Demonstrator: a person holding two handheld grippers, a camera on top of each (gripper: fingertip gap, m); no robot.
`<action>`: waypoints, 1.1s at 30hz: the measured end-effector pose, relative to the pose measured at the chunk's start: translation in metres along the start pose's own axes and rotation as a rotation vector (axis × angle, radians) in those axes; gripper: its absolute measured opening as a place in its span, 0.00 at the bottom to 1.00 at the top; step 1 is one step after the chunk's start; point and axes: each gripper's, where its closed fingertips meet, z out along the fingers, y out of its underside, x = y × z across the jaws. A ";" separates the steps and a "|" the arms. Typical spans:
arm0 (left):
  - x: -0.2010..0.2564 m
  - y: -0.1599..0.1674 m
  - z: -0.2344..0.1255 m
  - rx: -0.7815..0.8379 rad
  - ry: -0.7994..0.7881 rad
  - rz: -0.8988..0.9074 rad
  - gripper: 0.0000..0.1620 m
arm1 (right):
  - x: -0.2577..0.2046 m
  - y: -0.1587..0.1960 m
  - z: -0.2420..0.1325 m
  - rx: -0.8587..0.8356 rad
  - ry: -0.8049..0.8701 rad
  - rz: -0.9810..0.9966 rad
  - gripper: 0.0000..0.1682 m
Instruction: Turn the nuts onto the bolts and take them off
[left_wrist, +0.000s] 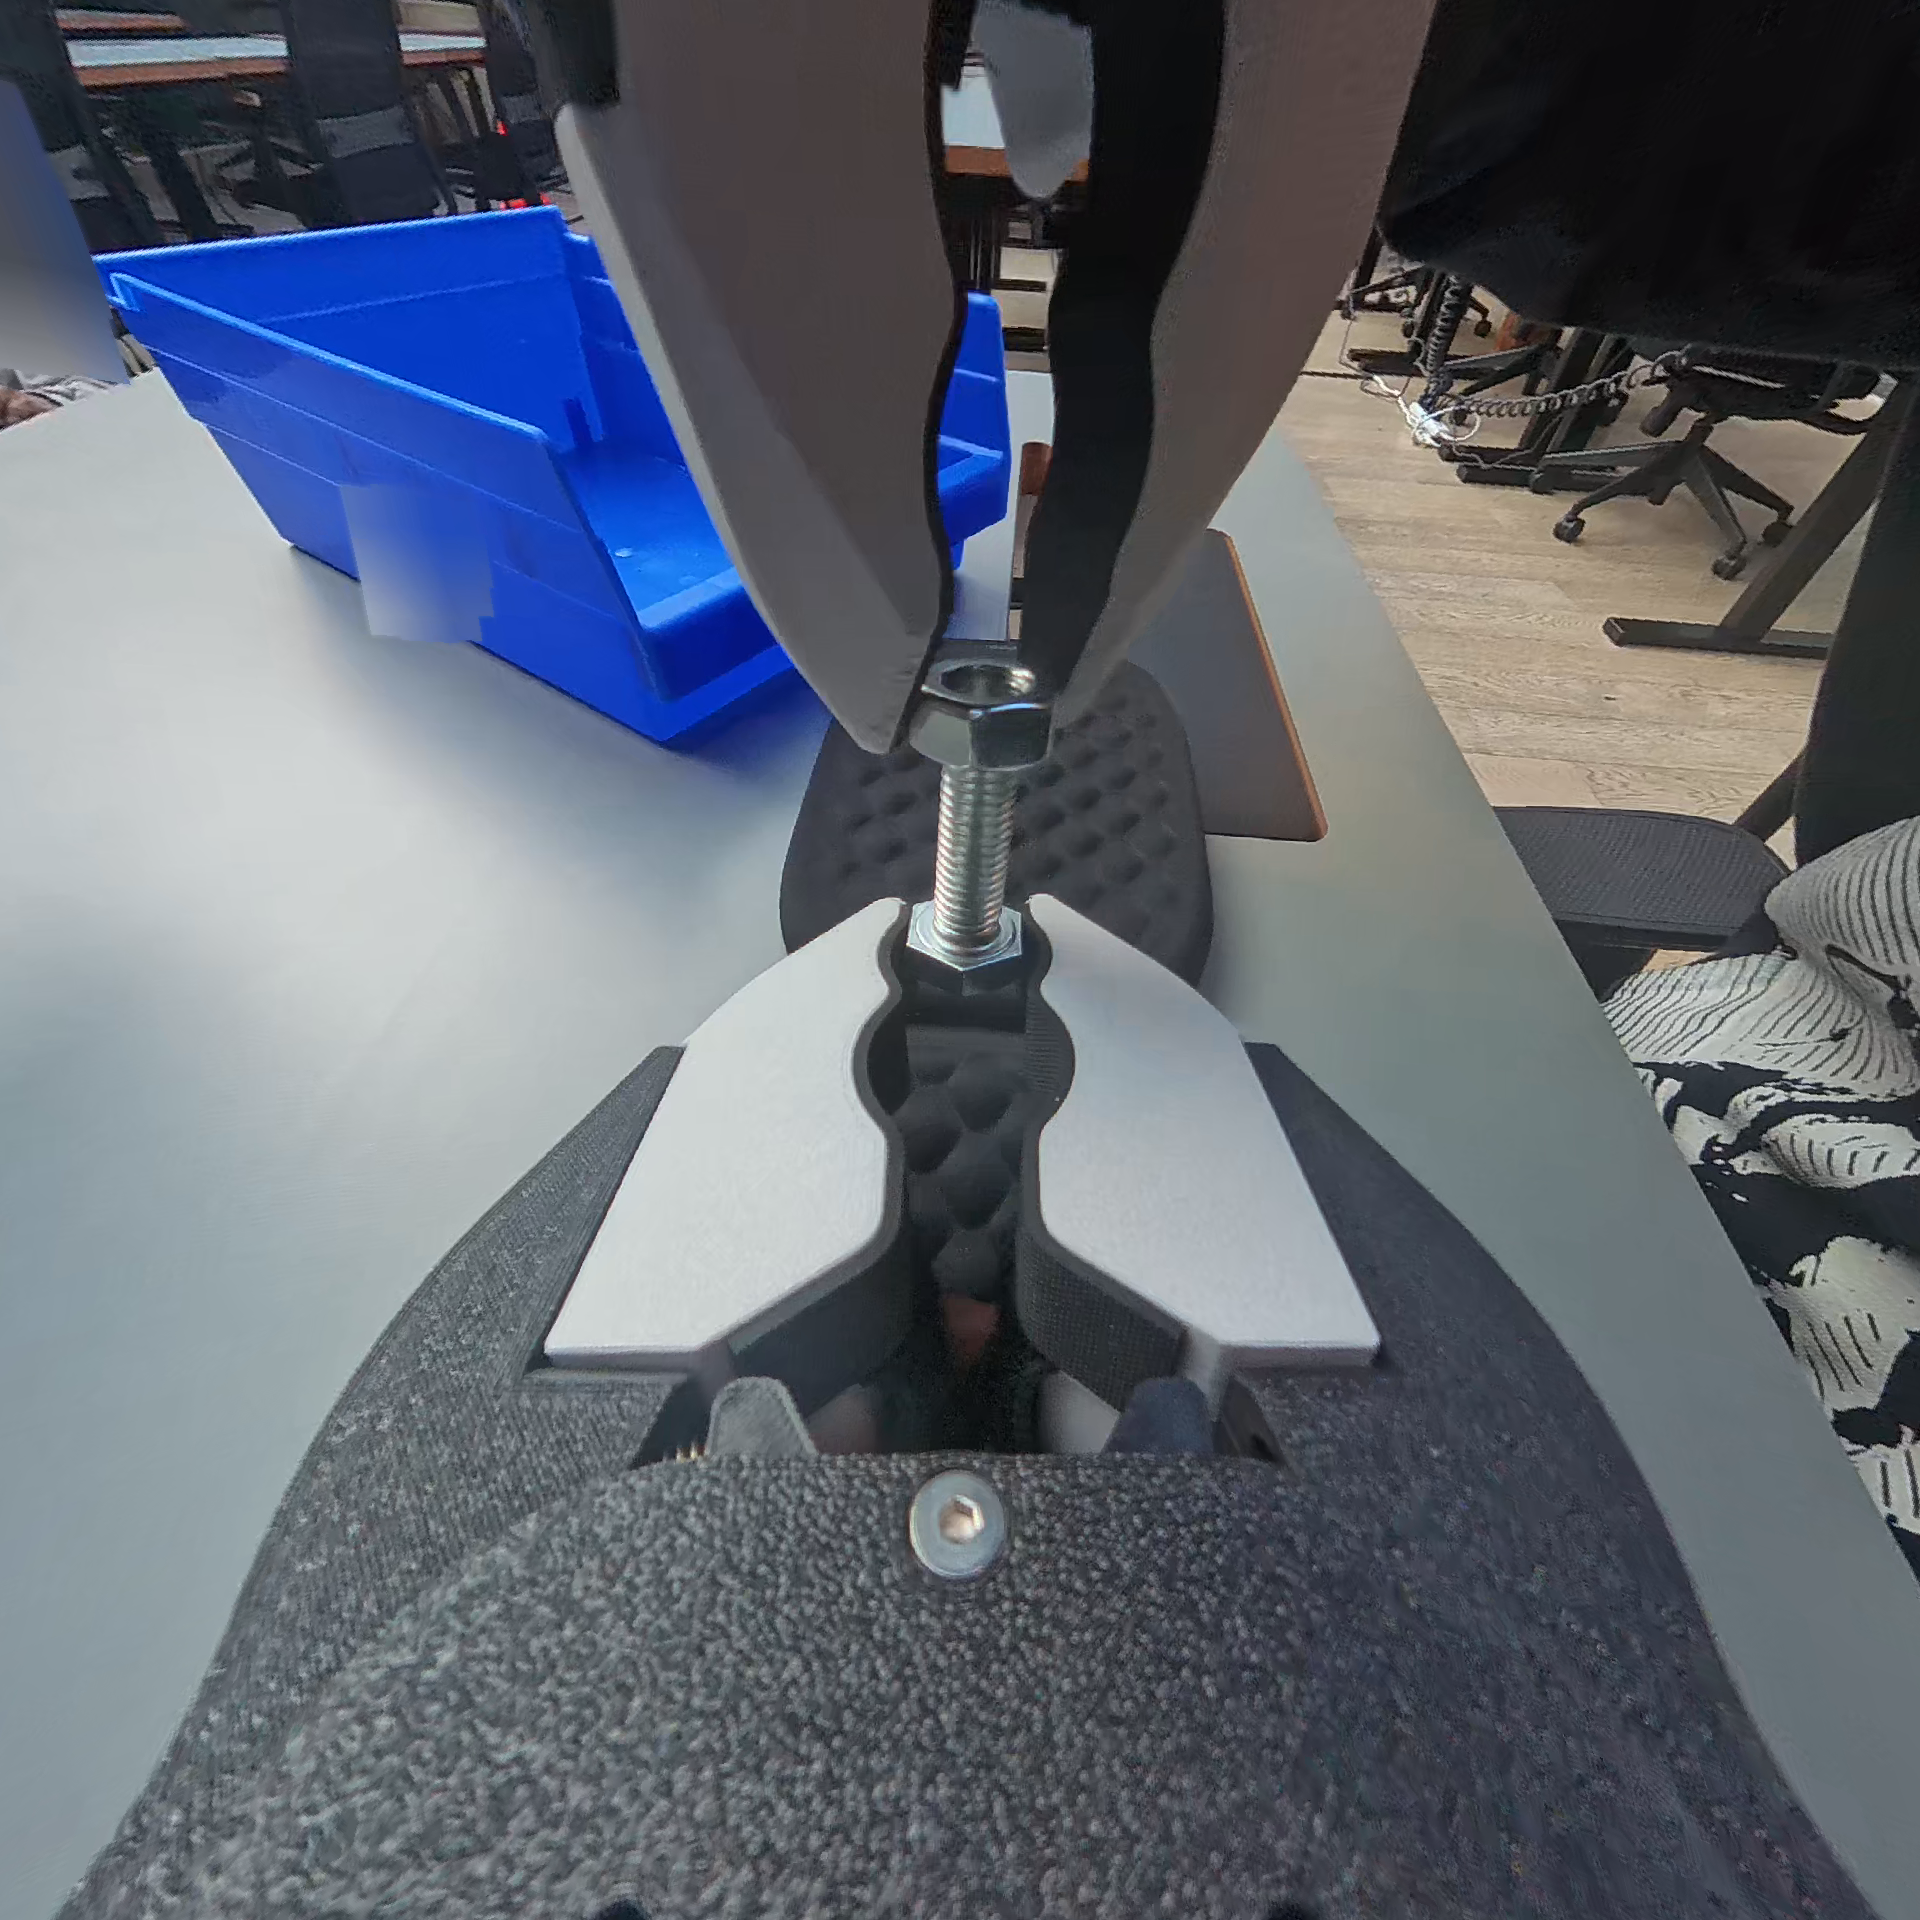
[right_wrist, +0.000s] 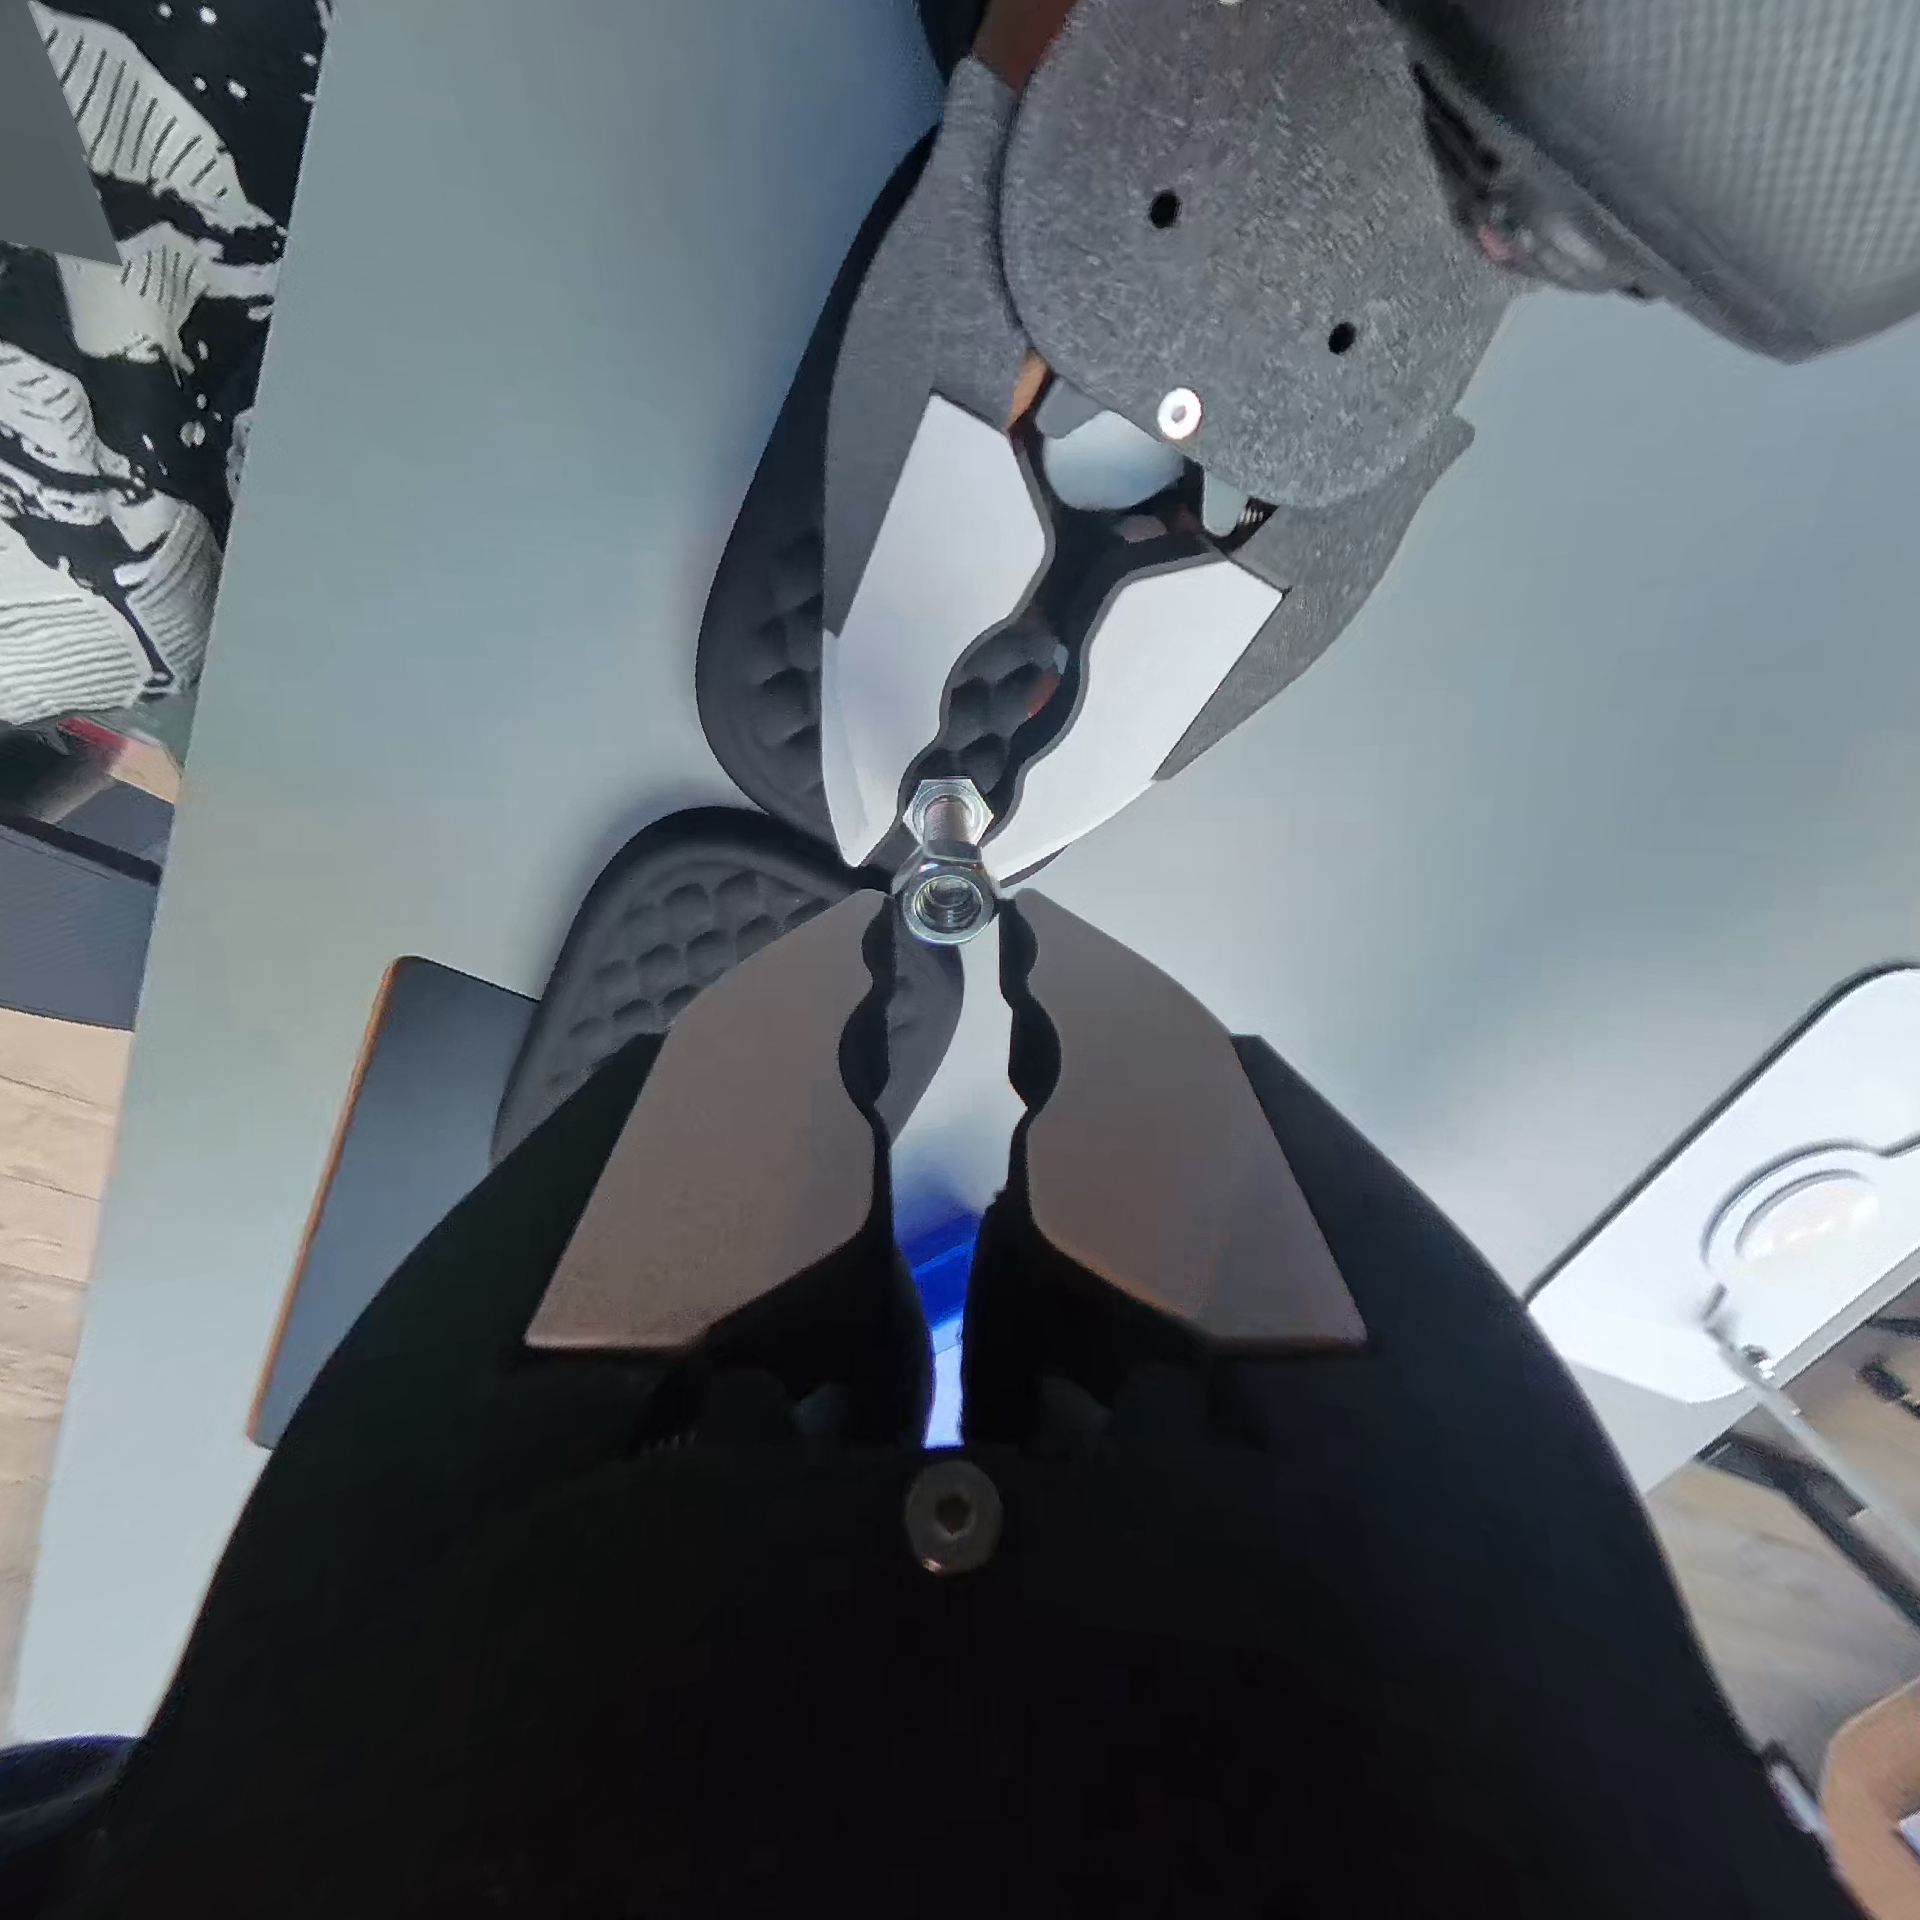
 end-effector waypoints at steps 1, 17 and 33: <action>-0.002 0.001 0.001 -0.005 -0.017 0.003 0.11 | 0.000 0.001 0.000 -0.016 -0.007 0.051 0.11; 0.003 0.008 0.006 -0.068 0.048 -0.034 0.11 | 0.000 0.008 0.006 -0.214 -0.045 -0.223 0.09; 0.002 -0.008 -0.006 0.074 0.066 -0.061 0.11 | 0.012 -0.018 -0.010 0.165 -0.021 -0.039 0.15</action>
